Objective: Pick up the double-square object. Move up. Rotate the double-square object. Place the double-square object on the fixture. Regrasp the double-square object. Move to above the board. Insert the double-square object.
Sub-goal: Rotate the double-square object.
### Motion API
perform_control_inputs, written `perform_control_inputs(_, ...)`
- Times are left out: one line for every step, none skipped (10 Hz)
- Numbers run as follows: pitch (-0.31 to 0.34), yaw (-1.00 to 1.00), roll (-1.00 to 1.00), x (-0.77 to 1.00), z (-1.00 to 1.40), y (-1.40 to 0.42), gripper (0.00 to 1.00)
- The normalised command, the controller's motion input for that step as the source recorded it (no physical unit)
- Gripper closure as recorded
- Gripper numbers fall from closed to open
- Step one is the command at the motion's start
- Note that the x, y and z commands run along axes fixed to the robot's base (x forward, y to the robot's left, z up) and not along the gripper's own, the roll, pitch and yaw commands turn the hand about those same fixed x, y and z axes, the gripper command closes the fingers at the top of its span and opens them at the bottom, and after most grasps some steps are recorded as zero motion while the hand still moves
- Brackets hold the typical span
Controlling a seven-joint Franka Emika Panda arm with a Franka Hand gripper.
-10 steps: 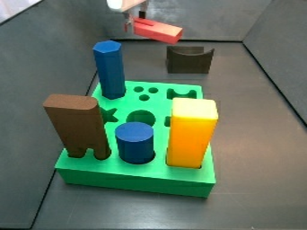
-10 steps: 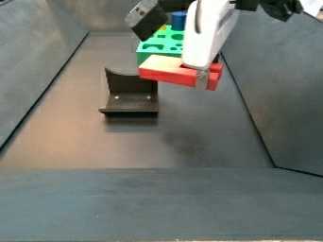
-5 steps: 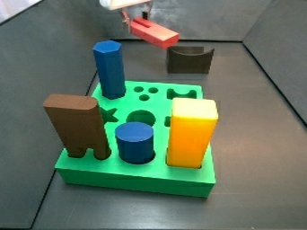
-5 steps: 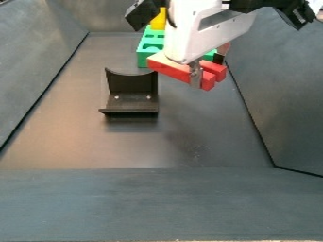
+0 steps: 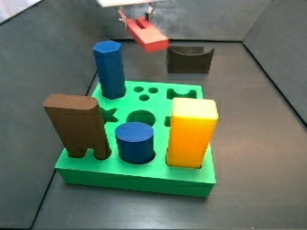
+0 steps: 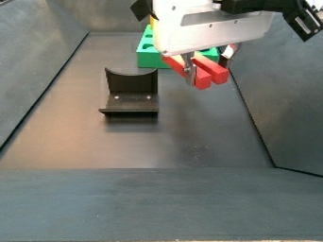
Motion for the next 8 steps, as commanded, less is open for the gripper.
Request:
perform_control_inputs(-0.015, -1.00, -0.01, 0.02, -0.02, 0.01, 1.00)
perform_control_inputs(-0.019, -1.00, -0.01, 0.02, -0.02, 0.01, 1.00)
perform_control_inputs(-0.023, -1.00, -0.02, 0.02, -0.02, 0.01, 1.00)
perform_control_inputs(-0.026, -0.89, -0.02, 0.02, -0.02, 0.01, 1.00)
perform_control_inputs(-0.025, -0.65, -0.02, 0.02, -0.02, 0.01, 1.00)
perform_control_inputs(-0.024, -0.39, -0.02, 0.02, -0.02, 0.01, 1.00)
perform_control_inputs(-0.024, -0.26, -0.02, 0.02, -0.02, 0.01, 1.00)
perform_control_inputs(0.000, 0.00, 0.00, 0.00, -1.00, 0.00, 1.00)
